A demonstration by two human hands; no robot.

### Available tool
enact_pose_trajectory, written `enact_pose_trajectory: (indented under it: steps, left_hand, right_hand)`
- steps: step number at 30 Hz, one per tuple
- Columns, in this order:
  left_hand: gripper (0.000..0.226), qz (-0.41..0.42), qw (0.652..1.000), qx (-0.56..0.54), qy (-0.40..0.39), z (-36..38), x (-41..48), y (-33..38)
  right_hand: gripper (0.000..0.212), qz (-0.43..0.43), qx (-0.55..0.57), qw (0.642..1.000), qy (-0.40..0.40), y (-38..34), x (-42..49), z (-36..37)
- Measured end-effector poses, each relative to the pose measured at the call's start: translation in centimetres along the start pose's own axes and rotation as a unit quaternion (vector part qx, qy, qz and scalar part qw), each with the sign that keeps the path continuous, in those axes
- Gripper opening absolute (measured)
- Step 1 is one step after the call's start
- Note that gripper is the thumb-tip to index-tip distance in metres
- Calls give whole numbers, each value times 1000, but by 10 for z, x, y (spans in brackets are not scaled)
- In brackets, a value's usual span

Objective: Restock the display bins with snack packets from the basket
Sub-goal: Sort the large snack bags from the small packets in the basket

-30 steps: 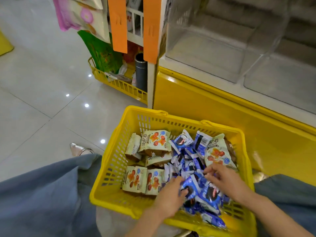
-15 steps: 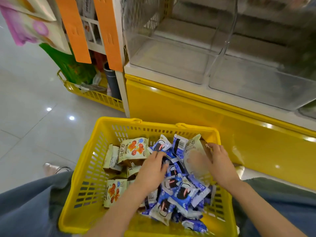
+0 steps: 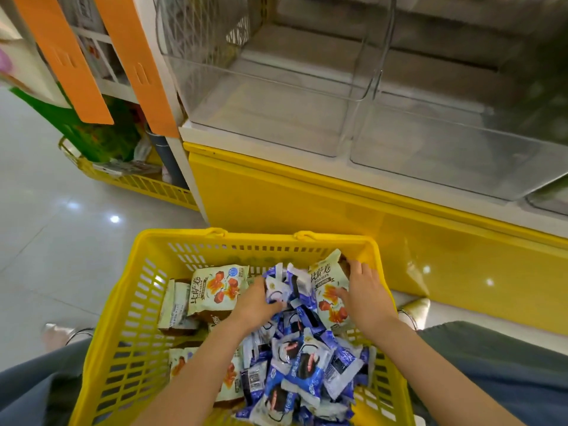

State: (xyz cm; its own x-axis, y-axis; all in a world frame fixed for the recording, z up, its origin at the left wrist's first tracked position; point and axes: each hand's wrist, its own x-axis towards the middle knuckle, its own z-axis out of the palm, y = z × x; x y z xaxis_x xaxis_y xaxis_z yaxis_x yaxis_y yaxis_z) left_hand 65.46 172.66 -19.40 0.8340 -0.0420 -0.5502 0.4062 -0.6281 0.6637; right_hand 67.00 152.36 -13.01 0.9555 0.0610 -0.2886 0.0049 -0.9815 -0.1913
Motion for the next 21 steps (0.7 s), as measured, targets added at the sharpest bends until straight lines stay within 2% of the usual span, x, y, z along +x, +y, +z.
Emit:
enact_pose_trajectory:
  steps: [2,4,7,10,13,14,16,18,21]
  left_hand:
    - [56,23,999,-40,10,2,-7,0]
    - [47,37,994,-89,46,2,-15,-2]
    - [40,48,985,-145,83,0,-29,-3]
    - [37,29,983,-159,91,-1,-39,-9]
    - [39,-10,985,-143,99,-4,-44,-15]
    - [41,-18,986,-137,98,-4,-46,-17]
    - [31,-12,986,-138,91,-2,-49,-19]
    - [28,-15,986,-146,84,2,-51,-22]
    - [32,-33,980,-173,93,5,-58,-26]
  right_hand:
    - [60,-69,-67,993,66,-1,-2,4]
    - [59,-127,-28,988,85,-10,-1,8]
    - [58,-142,78,987,-1,-34,3,14]
    - [63,-100,50,987,-118,-49,8,28]
    - [62,-107,23,980,-164,-54,10,39]
    - [66,-118,27,975,-185,-56,10,41]
    - [77,-128,52,963,-231,-58,10,45]
    - [79,-118,71,964,-226,-60,10,48]
    - [65,-111,81,978,-158,-58,10,50]
